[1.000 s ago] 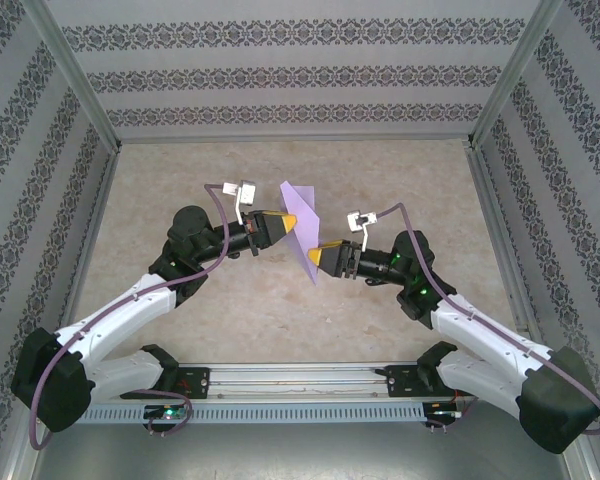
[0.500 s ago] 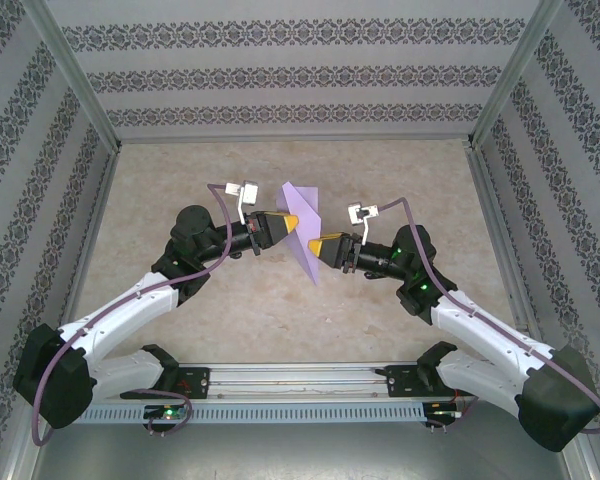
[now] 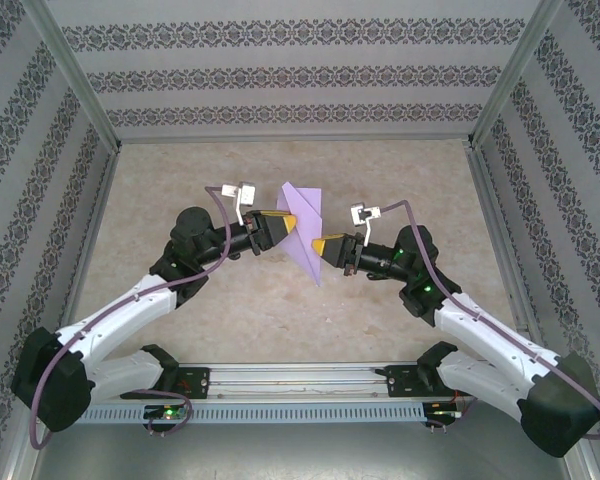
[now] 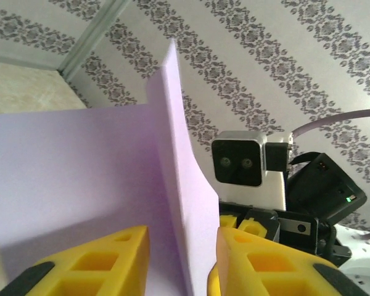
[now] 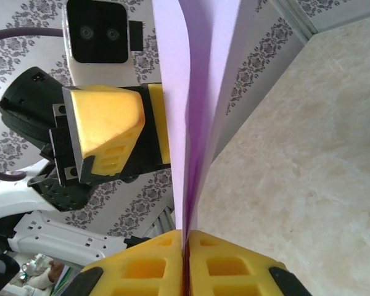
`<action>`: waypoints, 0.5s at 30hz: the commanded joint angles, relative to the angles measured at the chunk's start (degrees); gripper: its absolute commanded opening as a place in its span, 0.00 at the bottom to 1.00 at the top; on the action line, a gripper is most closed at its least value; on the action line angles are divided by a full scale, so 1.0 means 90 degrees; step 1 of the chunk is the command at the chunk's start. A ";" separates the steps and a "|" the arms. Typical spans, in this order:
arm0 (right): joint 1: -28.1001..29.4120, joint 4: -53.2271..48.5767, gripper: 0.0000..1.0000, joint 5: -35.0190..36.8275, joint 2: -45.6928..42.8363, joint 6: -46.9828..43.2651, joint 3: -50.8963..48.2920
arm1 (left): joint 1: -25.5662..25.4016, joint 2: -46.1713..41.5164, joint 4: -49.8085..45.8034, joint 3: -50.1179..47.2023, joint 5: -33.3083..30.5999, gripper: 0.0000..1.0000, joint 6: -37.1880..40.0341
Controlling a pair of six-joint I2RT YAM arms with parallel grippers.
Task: Fold a paper plane with a square sheet of paper (fold left side to right side)
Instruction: Turn over the paper at the center of the table.
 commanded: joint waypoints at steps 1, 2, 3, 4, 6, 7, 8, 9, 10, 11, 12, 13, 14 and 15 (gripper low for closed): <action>-0.0026 -0.0554 0.07 0.0278 -0.0203 -0.0438 0.0207 | -0.0048 -0.0546 -0.0777 -0.0046 -0.0547 0.36 0.0627; -0.0012 -0.0718 0.06 0.0344 -0.0232 -0.0522 0.0229 | -0.0047 -0.0690 -0.0984 -0.0052 -0.0678 0.37 0.0754; 0.0012 -0.0998 0.04 0.0468 -0.0272 -0.0677 0.0282 | -0.0054 -0.0840 -0.1221 -0.0053 -0.0828 0.38 0.0885; 0.0049 -0.1251 0.03 0.0594 -0.0298 -0.0822 0.0330 | -0.0043 -0.0994 -0.1435 -0.0061 -0.0996 0.39 0.1005; 0.0117 -0.1712 0.00 0.0856 -0.0341 -0.1079 0.0420 | -0.0037 -0.1293 -0.1800 -0.0084 -0.1295 0.41 0.1207; 0.0162 -0.1933 0.00 0.1031 -0.0344 -0.1200 0.0469 | -0.0039 -0.1436 -0.1981 -0.0097 -0.1455 0.41 0.1296; 0.0209 -0.2131 0.00 0.1182 -0.0353 -0.1317 0.0516 | -0.0042 -0.1569 -0.2148 -0.0103 -0.1592 0.42 0.1367; 0.0266 -0.2354 0.00 0.1383 -0.0354 -0.1448 0.0584 | -0.0032 -0.1725 -0.2343 -0.0119 -0.1764 0.43 0.1448; 0.0342 -0.2649 0.00 0.1637 -0.0344 -0.1592 0.0666 | -0.0028 -0.1881 -0.2525 -0.0123 -0.1971 0.46 0.1517; 0.0438 -0.2905 0.00 0.1939 -0.0330 -0.1752 0.0760 | -0.0027 -0.2014 -0.2676 -0.0139 -0.2135 0.48 0.1576; 0.0575 -0.3226 0.00 0.2284 -0.0301 -0.1940 0.0884 | -0.0032 -0.2170 -0.2853 -0.0152 -0.2354 0.48 0.1648; 0.0721 -0.3612 0.00 0.2755 -0.0256 -0.2122 0.1031 | -0.0027 -0.2334 -0.3038 -0.0175 -0.2584 0.49 0.1724; 0.0846 -0.3845 0.00 0.3073 -0.0213 -0.2255 0.1128 | -0.0027 -0.2477 -0.3175 -0.0180 -0.2779 0.51 0.1779; 0.1060 -0.4209 0.00 0.3608 -0.0116 -0.2442 0.1305 | -0.0027 -0.2632 -0.3342 -0.0192 -0.3012 0.53 0.1838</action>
